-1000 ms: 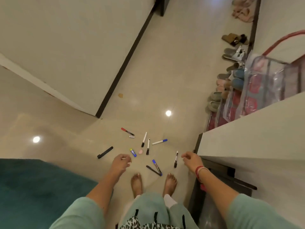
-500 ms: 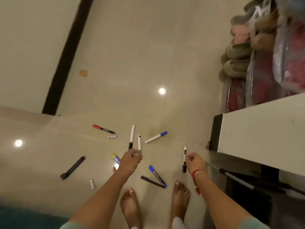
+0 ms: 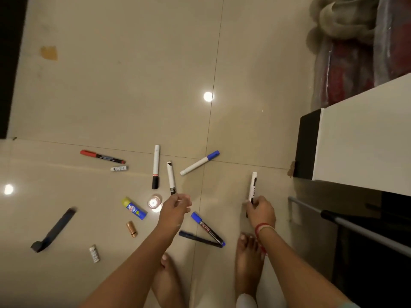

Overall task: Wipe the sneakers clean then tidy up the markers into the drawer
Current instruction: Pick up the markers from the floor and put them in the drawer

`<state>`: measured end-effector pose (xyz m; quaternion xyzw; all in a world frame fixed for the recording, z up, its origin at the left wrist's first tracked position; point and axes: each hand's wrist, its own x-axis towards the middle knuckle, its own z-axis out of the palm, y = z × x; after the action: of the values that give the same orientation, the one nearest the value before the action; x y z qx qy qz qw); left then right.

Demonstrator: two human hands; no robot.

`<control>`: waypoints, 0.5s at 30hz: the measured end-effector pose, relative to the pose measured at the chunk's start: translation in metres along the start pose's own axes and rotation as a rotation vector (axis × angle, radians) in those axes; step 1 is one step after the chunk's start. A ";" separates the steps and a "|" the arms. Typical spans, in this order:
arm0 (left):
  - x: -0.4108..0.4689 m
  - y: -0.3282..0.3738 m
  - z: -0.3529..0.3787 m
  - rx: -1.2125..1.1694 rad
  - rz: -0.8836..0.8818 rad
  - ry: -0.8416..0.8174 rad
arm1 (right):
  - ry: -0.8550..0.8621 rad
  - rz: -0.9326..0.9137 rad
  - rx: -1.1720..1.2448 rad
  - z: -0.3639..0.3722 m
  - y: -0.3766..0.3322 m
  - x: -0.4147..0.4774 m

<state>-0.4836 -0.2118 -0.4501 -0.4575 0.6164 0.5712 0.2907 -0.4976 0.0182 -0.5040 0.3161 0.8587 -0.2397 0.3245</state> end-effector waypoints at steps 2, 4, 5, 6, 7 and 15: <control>-0.014 0.010 -0.002 -0.071 -0.043 0.030 | -0.028 -0.096 0.156 -0.012 -0.016 -0.034; -0.031 0.020 -0.005 -0.106 -0.058 0.032 | -0.084 -0.228 0.216 -0.026 -0.038 -0.079; -0.040 0.024 -0.006 -0.120 -0.051 0.017 | -0.130 -0.285 0.212 -0.030 -0.048 -0.102; -0.048 0.027 -0.007 -0.132 -0.039 -0.004 | -0.179 -0.344 0.202 -0.034 -0.059 -0.123; -0.056 0.031 -0.008 -0.139 -0.024 -0.026 | -0.227 -0.386 0.169 -0.035 -0.067 -0.140; -0.049 0.026 -0.043 -0.312 0.053 0.168 | -0.245 -0.565 0.019 -0.005 -0.091 -0.162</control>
<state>-0.4796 -0.2437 -0.3876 -0.5267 0.5545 0.6270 0.1484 -0.4679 -0.1037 -0.3675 0.0367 0.8648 -0.3647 0.3432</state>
